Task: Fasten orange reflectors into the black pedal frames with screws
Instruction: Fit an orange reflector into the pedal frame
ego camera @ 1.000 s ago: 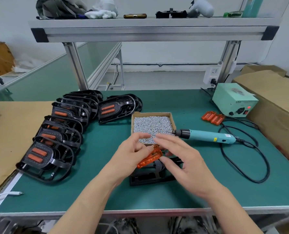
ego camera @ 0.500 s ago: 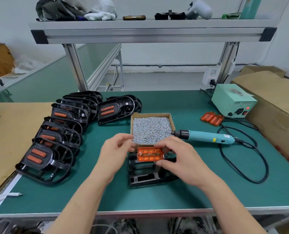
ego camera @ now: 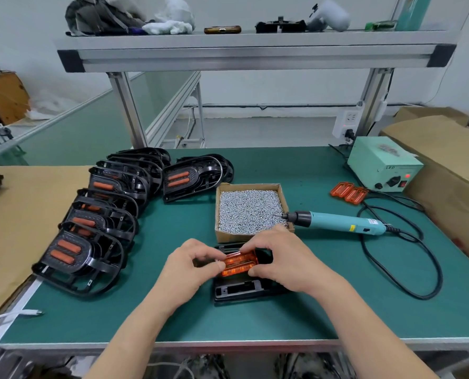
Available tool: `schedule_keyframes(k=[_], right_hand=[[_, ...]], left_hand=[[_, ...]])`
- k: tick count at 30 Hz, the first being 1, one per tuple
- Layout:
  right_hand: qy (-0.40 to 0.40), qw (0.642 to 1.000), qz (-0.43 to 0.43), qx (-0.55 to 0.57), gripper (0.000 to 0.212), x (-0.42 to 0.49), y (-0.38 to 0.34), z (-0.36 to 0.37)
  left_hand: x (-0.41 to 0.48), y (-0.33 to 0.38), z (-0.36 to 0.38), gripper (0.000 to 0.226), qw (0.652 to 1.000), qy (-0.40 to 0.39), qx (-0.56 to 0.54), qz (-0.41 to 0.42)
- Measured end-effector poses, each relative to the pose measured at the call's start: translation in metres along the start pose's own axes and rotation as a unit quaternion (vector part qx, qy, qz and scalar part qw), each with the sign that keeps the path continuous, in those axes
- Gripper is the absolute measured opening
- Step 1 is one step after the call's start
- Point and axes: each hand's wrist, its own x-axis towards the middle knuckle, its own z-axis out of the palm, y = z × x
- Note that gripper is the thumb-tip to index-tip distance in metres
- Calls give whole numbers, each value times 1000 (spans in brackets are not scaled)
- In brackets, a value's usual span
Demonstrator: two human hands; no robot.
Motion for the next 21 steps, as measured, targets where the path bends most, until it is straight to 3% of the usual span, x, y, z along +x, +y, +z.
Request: schedule_keyframes(k=[4, 15, 21], right_hand=[[-24, 999, -13, -16, 38, 0, 0, 0], [-3, 1000, 29, -9, 5, -3, 0, 2], [-2, 998, 63, -21, 3, -4, -4, 4]], left_hand=[[-1, 0, 4, 26, 998, -11, 67, 10], [2, 7, 1, 14, 982, -55, 174, 44], [3, 3, 3, 14, 978, -60, 196, 31]])
